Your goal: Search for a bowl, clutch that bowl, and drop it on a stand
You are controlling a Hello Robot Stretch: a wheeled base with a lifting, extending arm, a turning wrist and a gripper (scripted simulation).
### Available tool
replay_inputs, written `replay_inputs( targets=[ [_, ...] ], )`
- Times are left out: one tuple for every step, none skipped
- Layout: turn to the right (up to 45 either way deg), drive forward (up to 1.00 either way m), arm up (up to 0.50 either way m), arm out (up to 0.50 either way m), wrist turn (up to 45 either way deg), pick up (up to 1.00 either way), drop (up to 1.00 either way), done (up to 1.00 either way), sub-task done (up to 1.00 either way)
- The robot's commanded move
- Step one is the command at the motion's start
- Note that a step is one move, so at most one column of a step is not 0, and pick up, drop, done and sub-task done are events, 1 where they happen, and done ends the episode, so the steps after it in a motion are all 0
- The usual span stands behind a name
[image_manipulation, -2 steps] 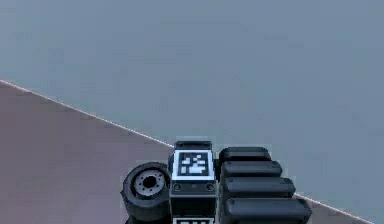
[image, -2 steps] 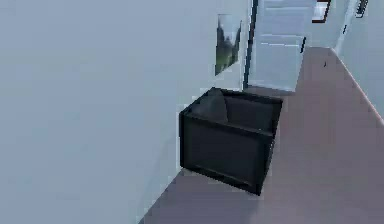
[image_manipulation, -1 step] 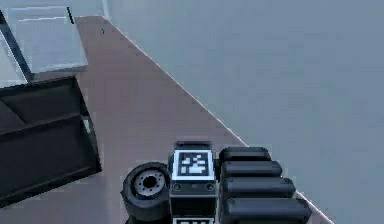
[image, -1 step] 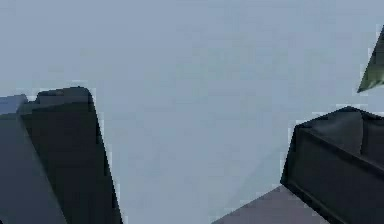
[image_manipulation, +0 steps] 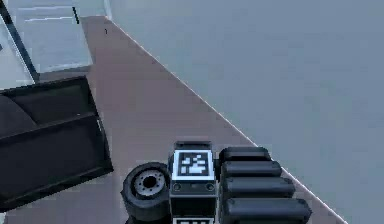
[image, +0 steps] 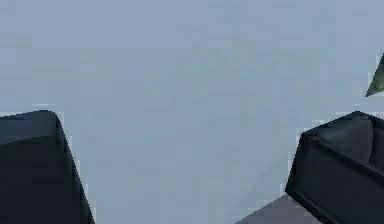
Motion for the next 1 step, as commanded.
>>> replay_inputs(
  targets=[
    [45.0,0.0,0.0,0.0,0.0,0.0,0.0,0.0,0.0]
  ],
)
